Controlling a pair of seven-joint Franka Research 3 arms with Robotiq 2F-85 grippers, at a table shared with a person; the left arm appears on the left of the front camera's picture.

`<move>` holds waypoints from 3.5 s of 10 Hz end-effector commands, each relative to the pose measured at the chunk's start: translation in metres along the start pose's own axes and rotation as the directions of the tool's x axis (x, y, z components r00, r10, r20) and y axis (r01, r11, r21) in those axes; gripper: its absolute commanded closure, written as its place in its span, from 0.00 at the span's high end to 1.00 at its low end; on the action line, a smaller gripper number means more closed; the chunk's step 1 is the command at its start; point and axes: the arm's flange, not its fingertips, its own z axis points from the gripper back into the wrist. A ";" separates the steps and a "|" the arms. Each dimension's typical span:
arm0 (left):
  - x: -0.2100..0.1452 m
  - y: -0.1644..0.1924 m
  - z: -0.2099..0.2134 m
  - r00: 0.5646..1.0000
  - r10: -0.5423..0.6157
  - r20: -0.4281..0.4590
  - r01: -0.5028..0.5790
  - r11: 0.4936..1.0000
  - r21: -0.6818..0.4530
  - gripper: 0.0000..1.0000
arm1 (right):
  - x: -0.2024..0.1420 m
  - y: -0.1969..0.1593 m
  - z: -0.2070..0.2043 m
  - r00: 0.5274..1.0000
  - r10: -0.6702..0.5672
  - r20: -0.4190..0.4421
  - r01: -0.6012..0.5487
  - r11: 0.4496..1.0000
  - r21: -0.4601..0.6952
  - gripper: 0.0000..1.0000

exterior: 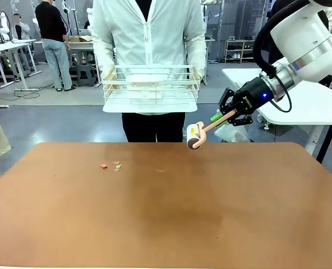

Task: Clean the table.
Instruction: Clean the table with the Lint Roller when the human lifts the Dish drying rack.

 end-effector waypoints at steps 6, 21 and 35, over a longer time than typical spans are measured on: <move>-0.002 0.000 0.003 1.000 -0.003 -0.001 0.003 1.000 -0.007 1.00 | 0.052 -0.005 -0.081 0.992 0.089 -0.093 -0.087 0.996 0.022 0.21; -0.002 0.000 0.003 1.000 -0.003 -0.001 0.003 1.000 -0.007 1.00 | 0.067 0.034 -0.232 0.998 0.043 -0.055 -0.045 0.998 -0.044 0.21; -0.002 0.000 0.003 1.000 -0.003 -0.001 0.003 1.000 -0.007 1.00 | 0.066 0.062 -0.384 0.987 0.026 -0.157 -0.045 0.992 -0.115 0.21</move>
